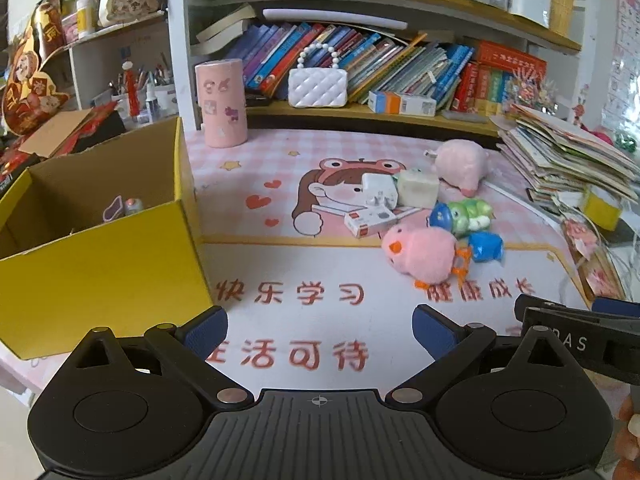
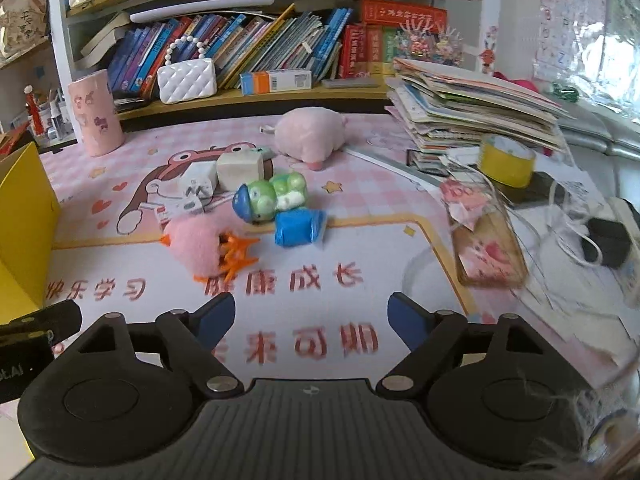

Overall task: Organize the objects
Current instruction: 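Move the right gripper toward the blue block while the left approaches the pink chick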

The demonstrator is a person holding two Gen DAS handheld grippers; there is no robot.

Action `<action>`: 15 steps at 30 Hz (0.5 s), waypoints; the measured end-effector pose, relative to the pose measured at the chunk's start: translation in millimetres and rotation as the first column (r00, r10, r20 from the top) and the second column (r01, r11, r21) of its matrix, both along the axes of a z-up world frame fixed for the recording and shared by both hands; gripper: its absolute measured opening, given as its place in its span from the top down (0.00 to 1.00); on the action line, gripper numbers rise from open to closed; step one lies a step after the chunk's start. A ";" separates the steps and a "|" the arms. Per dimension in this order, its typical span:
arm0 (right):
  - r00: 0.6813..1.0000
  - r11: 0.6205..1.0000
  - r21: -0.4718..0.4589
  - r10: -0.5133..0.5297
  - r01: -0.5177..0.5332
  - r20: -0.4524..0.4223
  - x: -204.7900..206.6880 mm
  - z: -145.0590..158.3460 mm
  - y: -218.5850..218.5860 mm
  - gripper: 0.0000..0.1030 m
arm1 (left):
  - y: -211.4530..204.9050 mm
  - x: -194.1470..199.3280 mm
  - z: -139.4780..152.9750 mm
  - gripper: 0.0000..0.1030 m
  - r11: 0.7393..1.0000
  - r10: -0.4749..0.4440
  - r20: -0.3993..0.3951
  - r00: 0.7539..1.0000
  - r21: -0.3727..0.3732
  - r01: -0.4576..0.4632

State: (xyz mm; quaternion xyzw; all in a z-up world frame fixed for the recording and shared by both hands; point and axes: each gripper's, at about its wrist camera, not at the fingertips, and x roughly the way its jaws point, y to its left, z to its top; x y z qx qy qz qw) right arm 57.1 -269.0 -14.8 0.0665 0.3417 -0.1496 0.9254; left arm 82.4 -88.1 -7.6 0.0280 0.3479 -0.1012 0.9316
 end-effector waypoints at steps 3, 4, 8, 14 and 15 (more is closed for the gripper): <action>0.999 0.999 0.016 0.034 -0.034 0.005 16.5 -2.4 -13.7 0.22 | -7.5 8.6 1.4 0.03 1.000 0.023 0.008 1.000 -0.003 -0.023; 0.999 0.999 0.022 0.045 -0.045 0.005 22.1 -3.6 -17.7 0.24 | -10.1 11.3 2.1 0.03 1.000 0.030 0.012 0.999 -0.001 -0.030; 0.997 0.997 0.029 0.076 -0.076 0.005 44.5 -9.4 -31.8 0.26 | -19.0 22.0 4.5 0.03 0.998 0.055 0.022 0.998 0.001 -0.055; 0.995 0.994 0.037 0.100 -0.100 -0.005 72.8 -18.9 -45.9 0.26 | -30.7 33.9 6.2 0.03 0.997 0.079 0.022 0.997 0.014 -0.080; 0.994 0.993 0.043 0.107 -0.107 -0.009 78.2 -21.1 -47.7 0.26 | -32.4 35.3 7.3 0.03 0.996 0.081 0.026 0.996 0.019 -0.082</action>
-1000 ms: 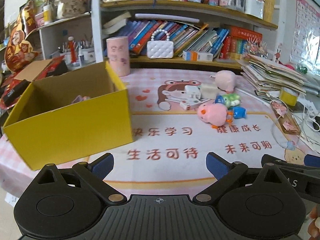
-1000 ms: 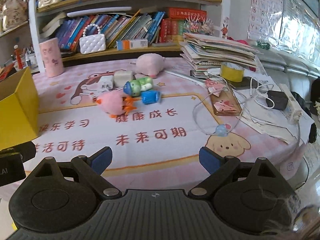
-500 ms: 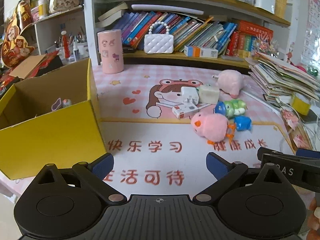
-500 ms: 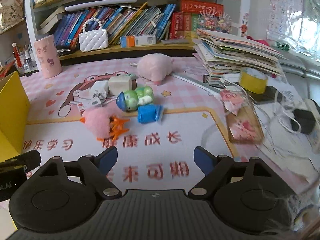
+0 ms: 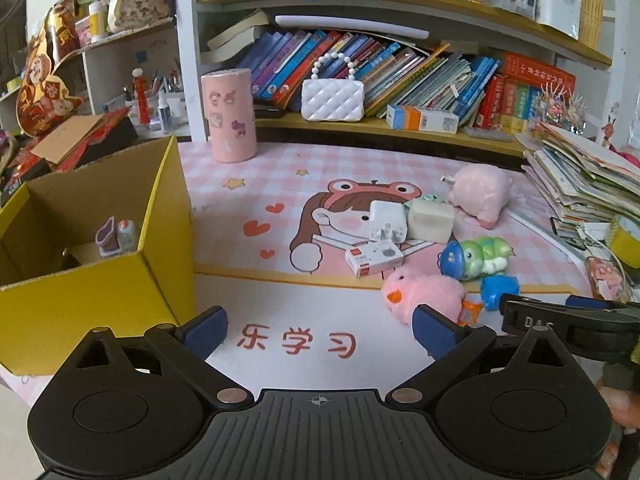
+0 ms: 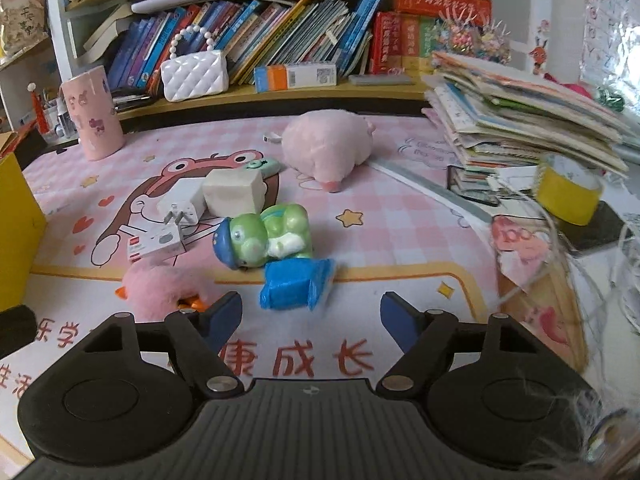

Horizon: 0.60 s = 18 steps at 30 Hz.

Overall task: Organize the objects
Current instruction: 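Move the right gripper toward the blue block while the left approaches the pink chick, then grasp the blue block with the right gripper while the left grasps the pink chick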

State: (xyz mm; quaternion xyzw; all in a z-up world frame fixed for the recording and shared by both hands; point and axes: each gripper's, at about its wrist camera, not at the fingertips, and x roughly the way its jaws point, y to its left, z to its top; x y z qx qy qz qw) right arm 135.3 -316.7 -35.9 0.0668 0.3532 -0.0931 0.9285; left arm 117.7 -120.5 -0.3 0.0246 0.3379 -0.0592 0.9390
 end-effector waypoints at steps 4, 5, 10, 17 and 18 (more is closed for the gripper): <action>0.999 0.999 0.001 0.040 -0.040 -0.015 20.0 -7.7 -0.7 0.26 | -4.1 5.1 4.6 0.03 1.000 0.007 0.011 1.000 0.004 -0.007; 0.999 0.999 -0.003 0.048 -0.048 -0.018 24.3 -9.3 0.0 0.26 | -5.2 6.9 5.2 0.03 1.000 0.008 0.010 1.000 0.004 -0.008; 0.998 0.998 0.007 0.055 -0.054 -0.045 41.5 -19.3 -5.1 0.37 | -13.1 16.6 5.7 0.03 1.000 0.002 0.001 1.000 0.014 -0.002; 0.996 0.994 0.081 0.082 -0.080 -0.020 40.2 -13.6 -25.0 0.61 | -31.0 38.2 -3.3 0.03 0.999 -0.042 -0.051 0.998 -0.020 0.041; 0.997 0.994 0.075 0.078 -0.077 -0.008 37.0 -8.2 -28.5 0.61 | -34.0 42.7 -6.6 0.03 0.998 -0.045 -0.066 0.997 -0.035 0.043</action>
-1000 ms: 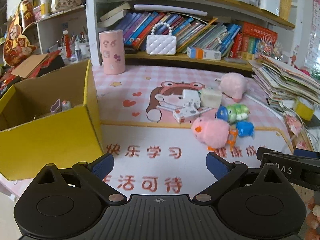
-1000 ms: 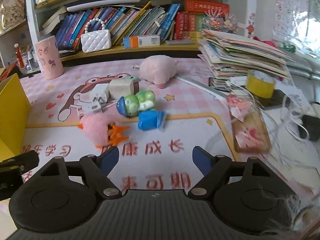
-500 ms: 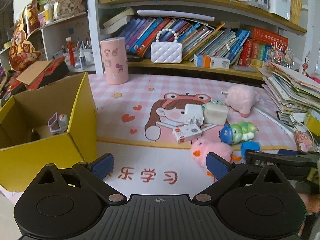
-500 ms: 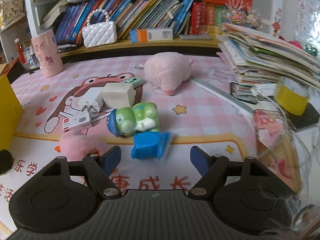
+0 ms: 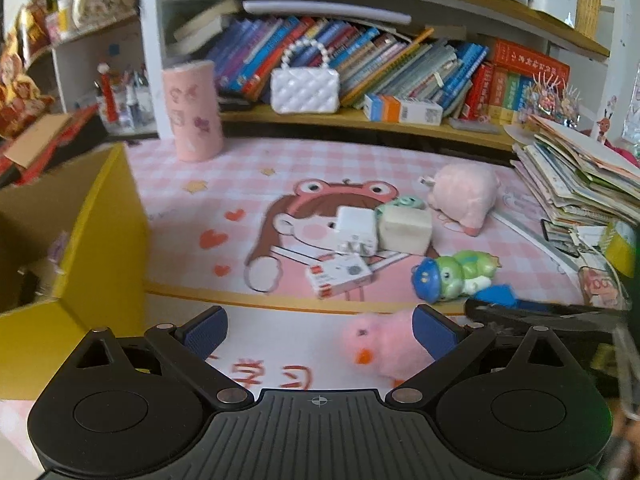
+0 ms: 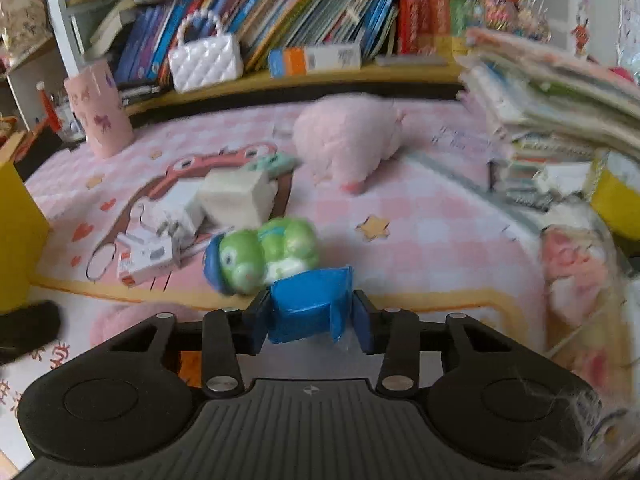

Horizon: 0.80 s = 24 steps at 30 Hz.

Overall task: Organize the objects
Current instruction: 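Grasp the blue block with the right gripper while the left grasps the pink chick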

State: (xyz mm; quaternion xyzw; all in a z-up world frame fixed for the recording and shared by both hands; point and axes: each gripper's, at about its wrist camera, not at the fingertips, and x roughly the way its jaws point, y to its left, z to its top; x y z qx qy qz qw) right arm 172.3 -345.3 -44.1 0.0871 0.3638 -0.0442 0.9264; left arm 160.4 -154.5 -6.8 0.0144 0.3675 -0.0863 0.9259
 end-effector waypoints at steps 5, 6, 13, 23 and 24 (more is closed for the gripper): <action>0.998 0.998 -0.032 -0.053 0.054 0.039 -13.3 18.6 -17.2 0.62 | -16.6 18.4 -16.7 0.03 0.997 -0.015 -0.071 0.997 -0.080 0.009; 0.997 0.997 -0.030 -0.064 0.065 0.040 -15.2 20.0 -20.3 0.62 | -22.4 21.3 -20.3 0.03 0.997 -0.022 -0.082 0.996 -0.076 0.016; 0.993 0.994 -0.025 -0.106 0.107 0.048 -26.1 23.2 -35.1 0.62 | -59.6 24.5 -36.9 0.01 0.991 -0.133 -0.105 0.986 0.010 0.135; 0.996 0.996 -0.024 -0.087 0.088 0.036 -32.3 22.4 -27.5 0.62 | -62.0 30.9 -49.3 0.15 0.989 -0.129 -0.099 0.987 0.060 0.136; 0.996 0.996 -0.025 -0.082 0.083 0.036 -33.3 22.8 -25.0 0.62 | -59.0 29.6 -47.2 0.16 0.990 -0.128 -0.099 0.987 0.048 0.134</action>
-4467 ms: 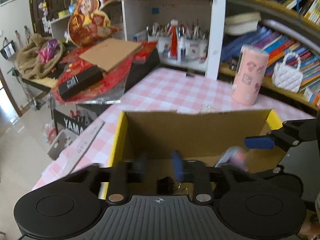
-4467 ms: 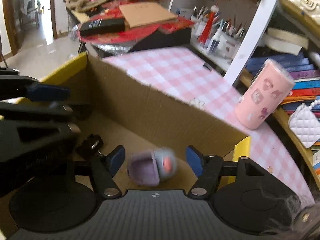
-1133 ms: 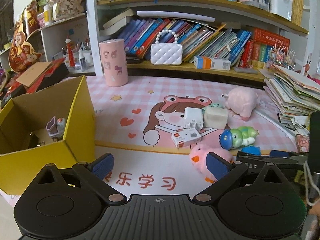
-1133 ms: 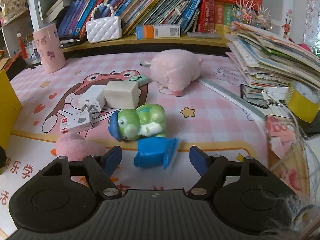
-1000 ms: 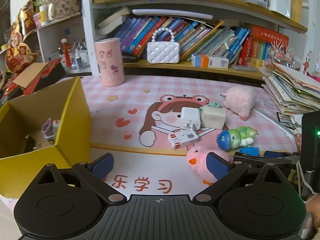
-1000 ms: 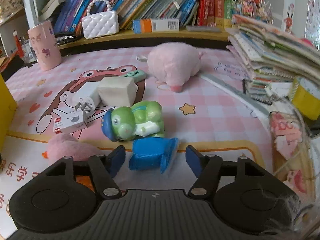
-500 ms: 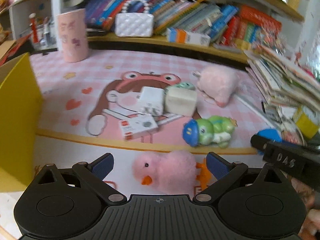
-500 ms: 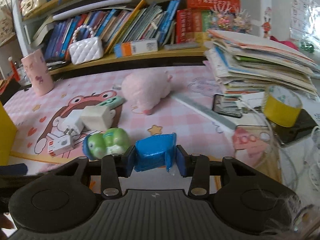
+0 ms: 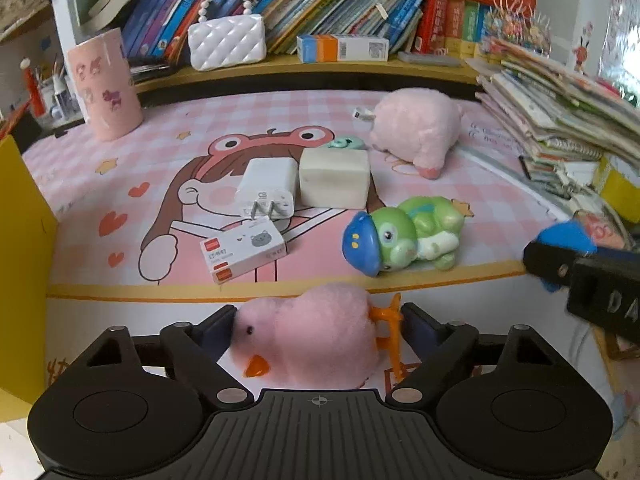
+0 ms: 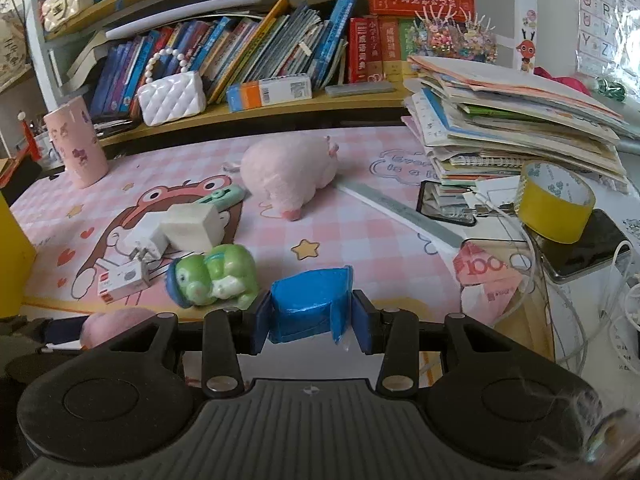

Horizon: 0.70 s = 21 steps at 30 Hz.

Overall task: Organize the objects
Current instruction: 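Grasp the blue block with the right gripper while the left grasps the pink chick, then carry the blue block and pink chick with both grippers to the yellow box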

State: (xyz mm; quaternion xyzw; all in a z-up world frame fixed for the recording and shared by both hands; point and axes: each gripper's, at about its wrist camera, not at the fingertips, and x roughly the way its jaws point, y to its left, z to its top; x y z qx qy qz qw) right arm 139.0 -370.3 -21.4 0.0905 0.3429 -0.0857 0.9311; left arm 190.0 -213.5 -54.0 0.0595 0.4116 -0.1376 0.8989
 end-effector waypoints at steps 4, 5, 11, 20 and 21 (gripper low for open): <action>1.000 1.000 -0.010 0.025 -0.025 0.007 -4.9 3.9 9.7 0.62 | 17.0 -8.1 10.5 0.16 0.999 0.037 0.021 0.999 -0.037 -0.036; 1.000 0.999 -0.013 0.031 -0.031 0.007 -6.1 4.6 12.7 0.62 | 21.8 -10.7 13.4 0.16 0.998 0.049 0.027 0.998 -0.045 -0.047; 0.997 0.996 -0.008 0.083 -0.083 -0.006 -21.1 8.2 40.3 0.62 | 53.3 -33.1 34.8 0.16 0.993 0.099 0.077 0.992 -0.074 -0.093; 0.981 0.981 -0.016 0.193 -0.193 -0.013 -42.7 13.6 102.0 0.62 | 113.1 -71.6 49.7 0.16 0.980 0.188 0.110 0.976 -0.082 -0.180; 0.979 0.979 -0.017 0.202 -0.202 -0.012 -45.7 14.7 109.4 0.62 | 120.3 -76.5 51.3 0.16 0.979 0.196 0.117 0.974 -0.084 -0.187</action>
